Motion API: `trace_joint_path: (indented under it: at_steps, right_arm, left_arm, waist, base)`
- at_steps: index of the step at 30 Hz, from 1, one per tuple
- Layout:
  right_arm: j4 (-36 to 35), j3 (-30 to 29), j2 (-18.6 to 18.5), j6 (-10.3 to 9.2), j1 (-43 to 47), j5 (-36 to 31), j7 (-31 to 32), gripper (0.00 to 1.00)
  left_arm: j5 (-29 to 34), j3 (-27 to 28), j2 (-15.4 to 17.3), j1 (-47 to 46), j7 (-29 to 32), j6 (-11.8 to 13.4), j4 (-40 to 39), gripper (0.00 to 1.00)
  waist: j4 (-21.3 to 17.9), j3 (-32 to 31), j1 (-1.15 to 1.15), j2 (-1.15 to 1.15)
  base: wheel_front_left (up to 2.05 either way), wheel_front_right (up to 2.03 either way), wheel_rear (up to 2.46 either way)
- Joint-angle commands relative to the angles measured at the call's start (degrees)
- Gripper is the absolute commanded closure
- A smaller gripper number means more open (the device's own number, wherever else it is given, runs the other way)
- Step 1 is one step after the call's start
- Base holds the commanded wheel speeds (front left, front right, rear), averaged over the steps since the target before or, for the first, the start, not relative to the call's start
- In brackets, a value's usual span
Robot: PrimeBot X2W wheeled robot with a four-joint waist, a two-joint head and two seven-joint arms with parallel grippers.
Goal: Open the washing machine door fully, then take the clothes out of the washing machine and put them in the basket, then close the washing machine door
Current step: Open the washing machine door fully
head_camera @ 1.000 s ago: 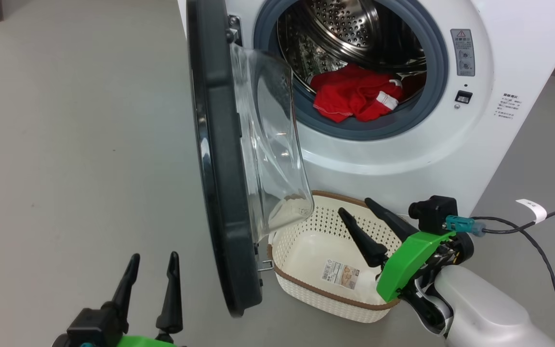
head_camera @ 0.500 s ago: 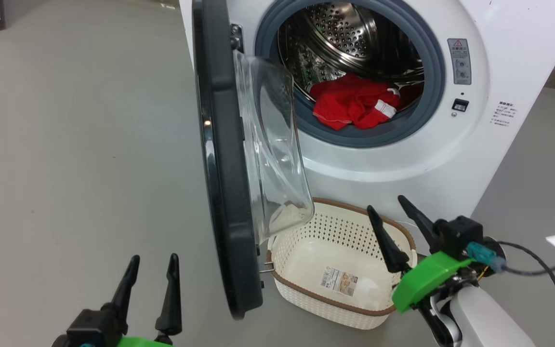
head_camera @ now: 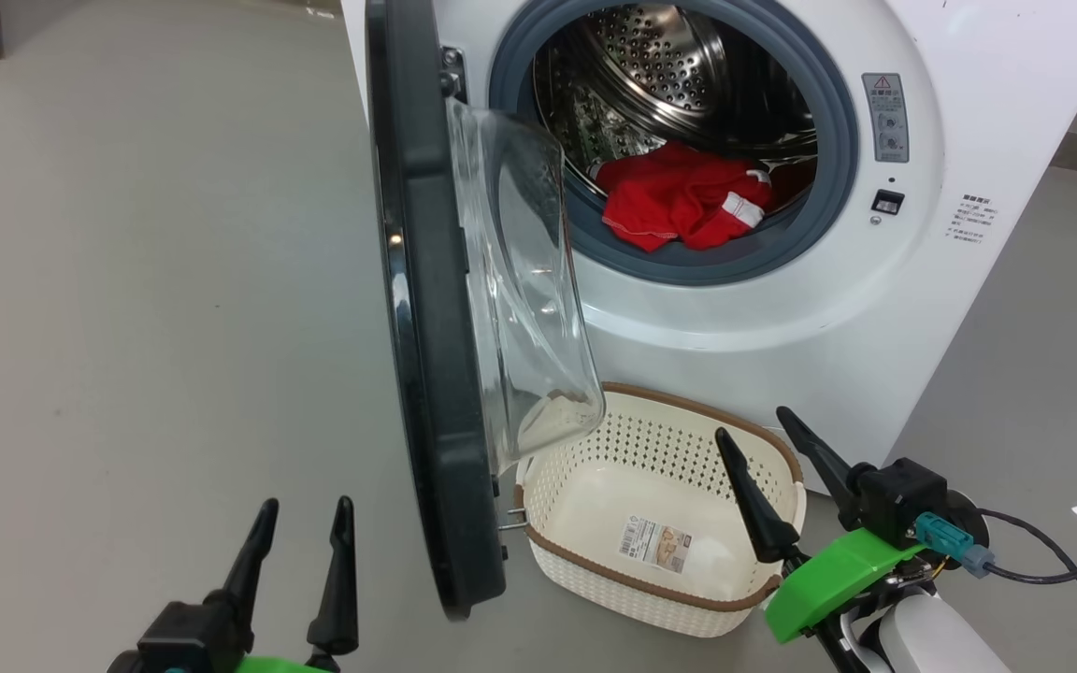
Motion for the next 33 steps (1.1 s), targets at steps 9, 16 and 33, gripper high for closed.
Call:
trace_joint_path:
  at_steps: [9,16,33]
  right_arm:
    - [-2.19,1.37,0.33,0.28,-0.44,0.13,-0.52,0.0]
    - [-1.76,1.49,0.33,0.28,-0.56,0.4,-0.52,0.0]
    - [-0.93,1.18,0.33,0.28,-0.97,0.84,-0.52,0.0]
  left_arm:
    - [-0.25,1.62,1.14,-1.3,-0.68,0.8,-0.99,0.0]
    - [-0.26,1.31,1.26,-1.49,-0.63,1.19,-0.82,0.04]
    - [1.62,0.38,2.02,-7.73,-1.46,0.86,-10.12,1.0]
  waist:
    - [0.04,0.43,0.0,0.0]
    - [0.01,0.61,0.0,0.0]
    - [-0.33,0.58,0.0,0.0]
  base:
    - [0.0,0.0,0.0]
    - [0.0,0.0,0.0]
    - [0.0,0.0,0.0]
